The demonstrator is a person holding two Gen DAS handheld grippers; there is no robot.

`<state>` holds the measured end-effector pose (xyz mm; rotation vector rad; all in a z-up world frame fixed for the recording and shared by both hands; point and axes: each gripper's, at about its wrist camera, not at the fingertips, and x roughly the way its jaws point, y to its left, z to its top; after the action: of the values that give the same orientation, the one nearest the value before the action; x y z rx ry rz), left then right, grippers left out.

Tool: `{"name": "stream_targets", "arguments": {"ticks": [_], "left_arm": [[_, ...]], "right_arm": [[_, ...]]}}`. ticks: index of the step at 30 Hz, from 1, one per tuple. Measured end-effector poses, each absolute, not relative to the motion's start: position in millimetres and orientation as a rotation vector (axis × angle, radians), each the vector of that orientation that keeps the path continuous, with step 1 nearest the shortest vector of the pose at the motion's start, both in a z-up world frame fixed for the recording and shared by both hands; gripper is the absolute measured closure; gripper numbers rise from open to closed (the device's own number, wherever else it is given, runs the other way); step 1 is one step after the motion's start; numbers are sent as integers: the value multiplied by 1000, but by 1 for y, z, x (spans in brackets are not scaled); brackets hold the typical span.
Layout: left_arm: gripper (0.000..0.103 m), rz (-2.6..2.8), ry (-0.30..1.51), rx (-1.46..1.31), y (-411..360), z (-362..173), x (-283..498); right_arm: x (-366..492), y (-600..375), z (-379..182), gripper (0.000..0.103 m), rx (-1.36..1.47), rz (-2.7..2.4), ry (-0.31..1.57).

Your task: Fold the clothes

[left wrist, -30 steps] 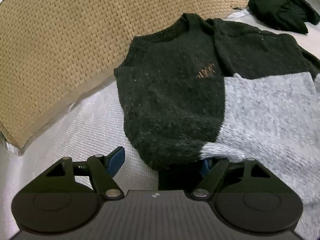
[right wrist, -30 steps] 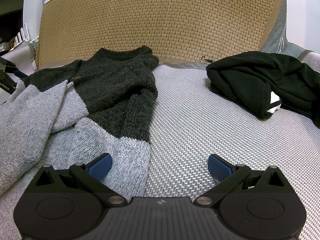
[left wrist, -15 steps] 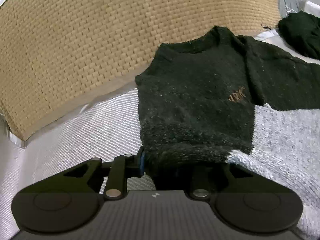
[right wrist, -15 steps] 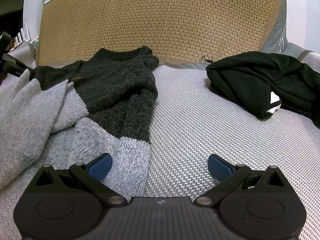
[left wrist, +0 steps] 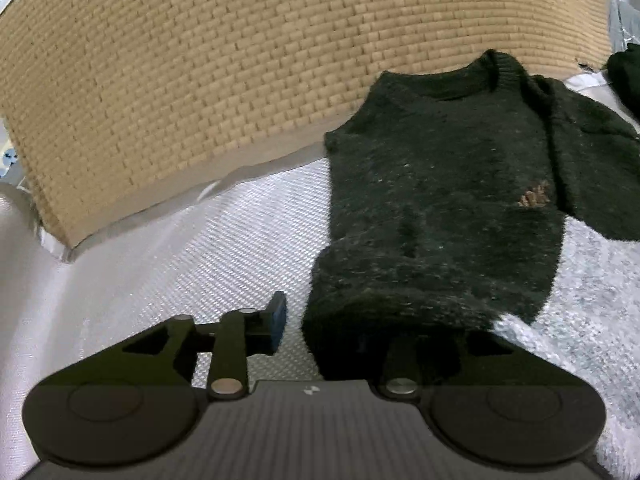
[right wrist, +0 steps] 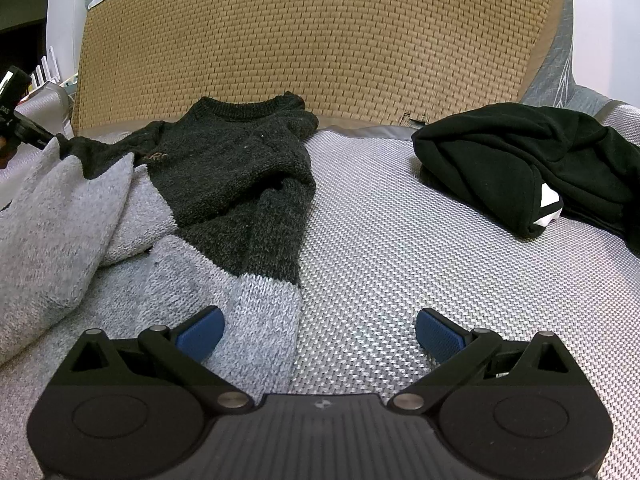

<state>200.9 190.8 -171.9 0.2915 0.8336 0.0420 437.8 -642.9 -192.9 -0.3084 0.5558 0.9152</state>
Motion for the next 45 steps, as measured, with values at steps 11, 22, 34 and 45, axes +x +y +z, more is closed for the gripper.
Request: {"name": "stream_targets", "arguments": {"ticks": [11,22,34,45], "left_arm": [[44,-8,905,288,208,-165,187],[41,-13,974,364,236,-150,156],[34,-100,840,278,222,-111,120],[32,-282,844,354,175,-121,91]], "right_arm": [[437,-644,-193,0,-309,914,556],[436,-644,-193,0,-310,913,557],[436,-643,-195,0,-312,913,555],[435,-642,-197,0,-313,912,553]]}}
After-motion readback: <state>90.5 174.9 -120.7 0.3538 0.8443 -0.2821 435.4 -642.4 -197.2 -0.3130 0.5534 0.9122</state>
